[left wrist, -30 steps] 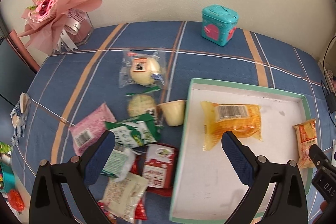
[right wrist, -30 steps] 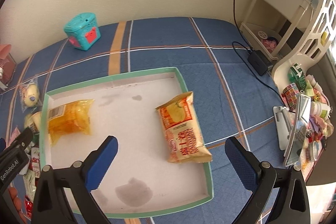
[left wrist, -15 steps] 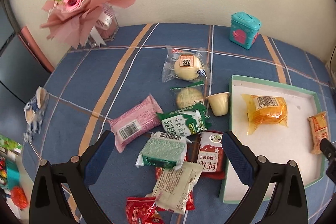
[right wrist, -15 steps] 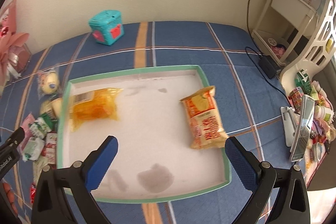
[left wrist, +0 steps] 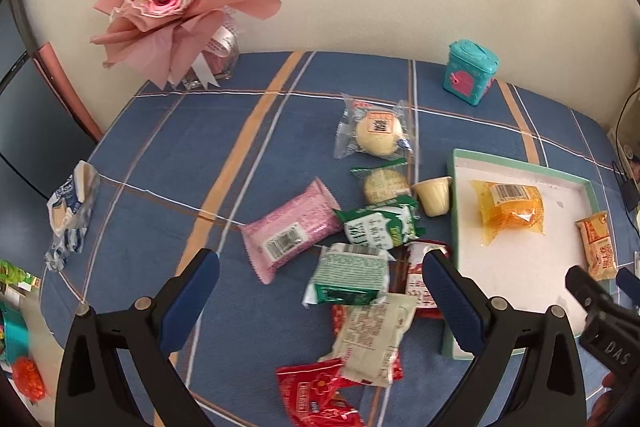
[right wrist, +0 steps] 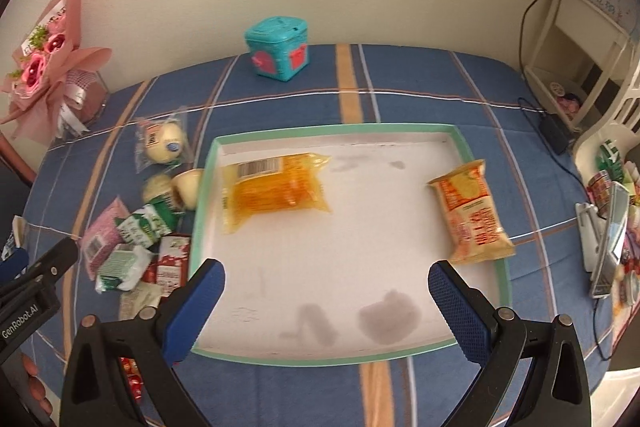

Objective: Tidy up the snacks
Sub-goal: 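Withdraw both tools from the tray back toward the snack pile, then grasp the red Rees nice pack with the left tool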

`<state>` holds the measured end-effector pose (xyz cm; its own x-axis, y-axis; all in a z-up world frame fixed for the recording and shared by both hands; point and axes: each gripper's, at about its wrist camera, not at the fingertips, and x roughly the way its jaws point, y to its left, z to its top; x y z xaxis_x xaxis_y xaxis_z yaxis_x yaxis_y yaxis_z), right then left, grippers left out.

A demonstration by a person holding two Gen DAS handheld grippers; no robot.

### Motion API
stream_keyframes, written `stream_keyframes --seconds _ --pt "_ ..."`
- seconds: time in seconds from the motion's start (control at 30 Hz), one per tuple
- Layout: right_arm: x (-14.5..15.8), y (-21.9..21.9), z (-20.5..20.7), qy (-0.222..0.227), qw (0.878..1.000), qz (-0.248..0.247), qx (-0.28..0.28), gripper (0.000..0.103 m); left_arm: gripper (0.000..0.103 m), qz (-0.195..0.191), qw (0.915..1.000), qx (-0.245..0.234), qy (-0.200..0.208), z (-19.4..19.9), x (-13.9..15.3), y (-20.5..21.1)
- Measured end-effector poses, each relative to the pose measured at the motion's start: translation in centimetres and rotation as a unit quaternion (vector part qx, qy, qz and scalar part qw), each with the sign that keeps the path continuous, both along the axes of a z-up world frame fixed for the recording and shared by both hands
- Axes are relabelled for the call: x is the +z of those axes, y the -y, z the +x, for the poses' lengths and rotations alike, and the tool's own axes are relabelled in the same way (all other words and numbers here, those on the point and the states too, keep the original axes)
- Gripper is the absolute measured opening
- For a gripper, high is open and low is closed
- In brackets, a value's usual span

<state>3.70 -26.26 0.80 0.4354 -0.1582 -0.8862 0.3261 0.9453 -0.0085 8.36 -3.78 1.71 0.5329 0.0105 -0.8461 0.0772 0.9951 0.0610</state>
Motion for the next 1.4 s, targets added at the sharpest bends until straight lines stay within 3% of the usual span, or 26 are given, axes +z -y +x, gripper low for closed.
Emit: stream_keyframes --seconds 0.17,0.53,1.17,1.3,1.4 --pt "-0.4 -2.7 0.5 -0.010 0.999 -0.014 0.032 0.103 0.101 -0.025 0.9996 0.008 -0.006 -0.3 0.1 -2.0" --pt "-2.4 -7.7 0.6 -0.036 0.995 0.015 0.089 0.103 0.101 -0.069 0.9961 0.034 -0.044 -2.5 -2.3 -5.6" --pt "-4.8 -8.1 -3.6 -0.068 0.995 0.026 0.071 0.103 0.100 -0.111 0.9853 0.032 -0.126 -6.9 -7.8 -6.4" --pt "-4.4 -7.8 -3.7 -0.062 0.996 0.025 0.065 0.103 0.091 -0.129 0.9808 0.023 -0.145 -7.2 -8.6 -6.0" --pt "-4.3 -7.8 -3.7 -0.057 0.996 0.028 0.065 0.103 0.075 -0.133 0.9786 0.022 -0.156 -7.2 -9.2 -5.7"
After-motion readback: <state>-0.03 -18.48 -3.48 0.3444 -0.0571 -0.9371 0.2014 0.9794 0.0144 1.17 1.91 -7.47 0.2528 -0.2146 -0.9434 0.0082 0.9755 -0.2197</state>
